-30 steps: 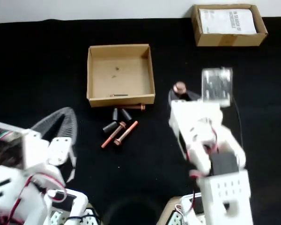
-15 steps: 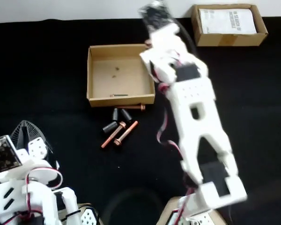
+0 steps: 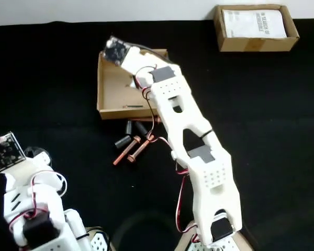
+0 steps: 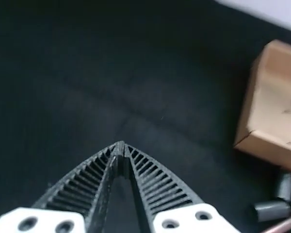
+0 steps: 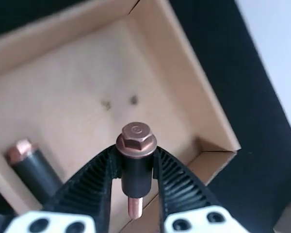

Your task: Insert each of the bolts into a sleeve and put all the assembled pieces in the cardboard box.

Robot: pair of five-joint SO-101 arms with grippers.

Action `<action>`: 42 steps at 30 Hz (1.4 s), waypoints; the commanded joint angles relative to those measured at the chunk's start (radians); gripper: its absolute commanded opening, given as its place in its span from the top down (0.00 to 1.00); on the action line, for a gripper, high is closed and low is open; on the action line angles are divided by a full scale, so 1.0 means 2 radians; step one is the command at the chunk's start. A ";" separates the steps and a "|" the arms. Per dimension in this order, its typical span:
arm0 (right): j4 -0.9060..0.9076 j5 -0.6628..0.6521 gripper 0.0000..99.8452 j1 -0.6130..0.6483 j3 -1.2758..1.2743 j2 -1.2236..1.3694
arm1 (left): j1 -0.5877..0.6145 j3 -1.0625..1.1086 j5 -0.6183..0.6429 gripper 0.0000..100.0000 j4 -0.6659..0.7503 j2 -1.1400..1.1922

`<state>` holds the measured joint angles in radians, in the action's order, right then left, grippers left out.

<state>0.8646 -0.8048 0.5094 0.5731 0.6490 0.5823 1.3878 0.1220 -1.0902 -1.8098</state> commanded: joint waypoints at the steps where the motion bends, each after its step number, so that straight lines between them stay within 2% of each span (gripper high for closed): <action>1: -0.004 -0.015 0.99 0.010 0.032 -0.005 | 0.019 0.048 0.019 0.98 0.037 -0.003; 4: 0.049 -0.015 0.99 0.021 0.033 -0.006 | 0.023 0.083 0.059 0.98 0.058 -0.003; 8: 0.175 -0.015 0.99 0.043 0.036 -0.006 | 0.020 0.125 0.105 0.98 0.091 -0.003; 12: 0.264 -0.015 0.99 0.054 0.036 -0.004 | 0.023 0.154 0.127 0.98 0.114 -0.001; 15: 0.288 -0.016 0.97 0.053 0.036 -0.003 | 0.022 0.154 0.127 0.98 0.114 -0.002; 21: 0.313 -0.015 0.82 0.052 0.071 -0.005 | 0.020 0.154 0.127 0.98 0.114 -0.002; 27: 0.361 -0.014 0.81 0.043 0.165 -0.006 | 0.020 0.154 0.127 0.98 0.114 -0.001; 30: 0.414 -0.011 0.81 0.040 0.210 -0.006 | 0.020 0.154 0.127 0.98 0.114 0.000; 33: 0.451 0.064 0.81 0.040 0.246 -0.008 | 0.020 0.154 0.127 0.98 0.114 0.000; 37: 0.451 0.259 0.81 0.041 0.257 -0.045 | 0.019 0.154 0.127 0.98 0.114 0.000; 40: 0.451 0.379 0.81 0.053 0.196 -0.079 | 0.019 0.154 0.127 0.98 0.114 0.000; 42: 0.451 0.417 0.81 0.060 0.121 -0.105 | 0.019 0.154 0.127 0.98 0.114 0.000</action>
<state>1.7530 -0.1281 0.6061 0.9582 0.5570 0.6191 1.6778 0.3721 -0.8784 -1.8082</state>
